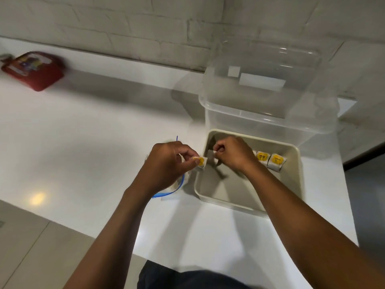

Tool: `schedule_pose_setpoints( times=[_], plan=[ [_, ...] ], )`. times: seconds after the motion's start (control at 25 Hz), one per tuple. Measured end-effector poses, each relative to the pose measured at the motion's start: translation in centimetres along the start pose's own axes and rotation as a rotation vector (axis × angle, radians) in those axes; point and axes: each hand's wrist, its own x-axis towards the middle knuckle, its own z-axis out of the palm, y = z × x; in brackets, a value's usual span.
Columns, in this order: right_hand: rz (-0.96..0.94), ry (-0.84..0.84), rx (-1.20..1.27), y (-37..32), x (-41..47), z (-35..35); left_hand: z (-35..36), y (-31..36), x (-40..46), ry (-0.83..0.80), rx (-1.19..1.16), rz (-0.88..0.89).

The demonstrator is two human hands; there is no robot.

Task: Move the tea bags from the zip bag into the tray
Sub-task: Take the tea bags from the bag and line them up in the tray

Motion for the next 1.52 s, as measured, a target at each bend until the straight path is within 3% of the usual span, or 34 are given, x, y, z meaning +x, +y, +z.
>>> schedule_pose_setpoints(
  times=[0.32, 0.68, 1.12, 1.28, 1.52],
  plan=[
    [-0.019, 0.141, -0.176, 0.2, 0.4, 0.9, 0.2, -0.2, -0.1, 0.0, 0.017, 0.01],
    [-0.03, 0.178, -0.118, 0.3, 0.1, 1.1, 0.6, 0.0, 0.1, -0.011, -0.001, -0.015],
    [-0.032, 0.054, 0.042, -0.5, -1.3, -1.4, 0.5, 0.0, -0.2, 0.004, -0.001, -0.022],
    [0.123, -0.143, 0.253, -0.7, -1.3, -2.0, 0.3, -0.1, -0.2, 0.008, -0.003, -0.025],
    [-0.106, -0.094, 0.029, -0.3, -1.1, -2.0, 0.4, -0.2, -0.2, 0.011, 0.004, 0.001]
  ],
)
